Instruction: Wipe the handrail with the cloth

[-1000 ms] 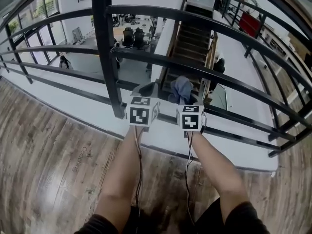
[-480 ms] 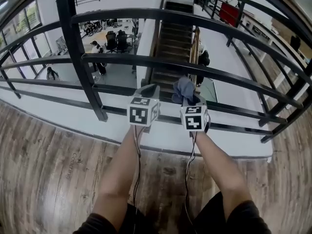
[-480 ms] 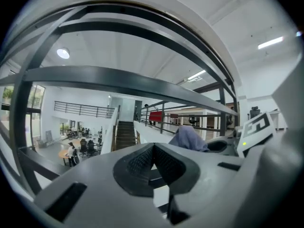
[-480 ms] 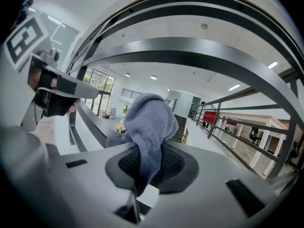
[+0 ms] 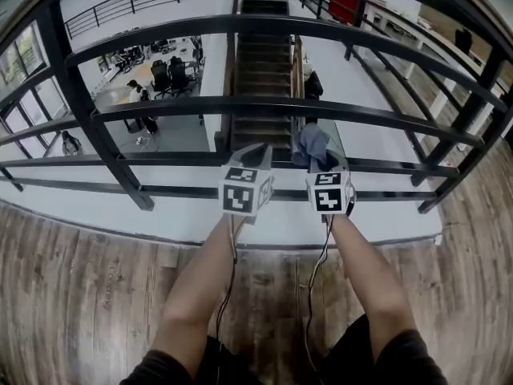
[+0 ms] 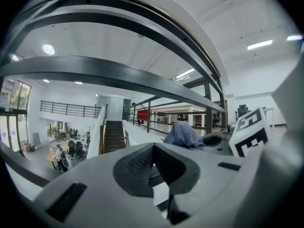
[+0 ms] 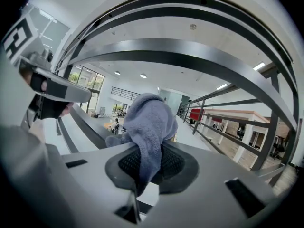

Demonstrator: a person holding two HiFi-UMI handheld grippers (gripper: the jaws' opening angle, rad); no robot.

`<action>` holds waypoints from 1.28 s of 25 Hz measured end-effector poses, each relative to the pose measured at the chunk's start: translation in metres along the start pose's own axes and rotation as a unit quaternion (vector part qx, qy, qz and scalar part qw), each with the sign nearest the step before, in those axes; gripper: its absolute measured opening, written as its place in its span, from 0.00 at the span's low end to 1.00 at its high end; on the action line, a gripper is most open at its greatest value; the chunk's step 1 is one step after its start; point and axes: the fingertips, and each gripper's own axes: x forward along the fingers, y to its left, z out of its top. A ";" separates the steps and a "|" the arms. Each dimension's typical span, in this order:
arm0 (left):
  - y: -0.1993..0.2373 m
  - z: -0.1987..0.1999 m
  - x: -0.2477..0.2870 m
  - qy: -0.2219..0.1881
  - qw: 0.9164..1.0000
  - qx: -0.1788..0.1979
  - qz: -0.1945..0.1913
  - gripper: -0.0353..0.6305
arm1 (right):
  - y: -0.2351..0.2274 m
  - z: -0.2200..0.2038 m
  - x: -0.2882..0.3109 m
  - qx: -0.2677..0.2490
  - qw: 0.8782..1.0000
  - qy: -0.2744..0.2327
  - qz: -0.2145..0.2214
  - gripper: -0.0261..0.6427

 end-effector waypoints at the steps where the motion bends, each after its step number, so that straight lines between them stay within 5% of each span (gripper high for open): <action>1: -0.009 -0.001 0.006 0.000 1.000 -0.007 -0.006 0.06 | -0.016 -0.006 -0.003 0.005 1.000 -0.002 -0.010 0.12; 5: -0.046 -0.006 0.032 -0.002 1.000 -0.022 -0.021 0.06 | -0.084 -0.032 -0.012 0.042 0.998 -0.001 -0.042 0.12; 11: -0.102 0.000 0.062 -0.008 1.000 -0.005 -0.025 0.06 | -0.146 -0.055 -0.023 0.000 0.998 0.013 -0.060 0.12; 20: -0.205 0.015 0.105 -0.023 0.999 0.012 -0.041 0.06 | -0.232 -0.089 -0.037 0.040 0.997 0.022 -0.055 0.12; 32: -0.348 0.036 0.184 -0.023 0.995 0.035 -0.093 0.06 | -0.380 -0.150 -0.074 0.043 0.991 0.042 -0.117 0.12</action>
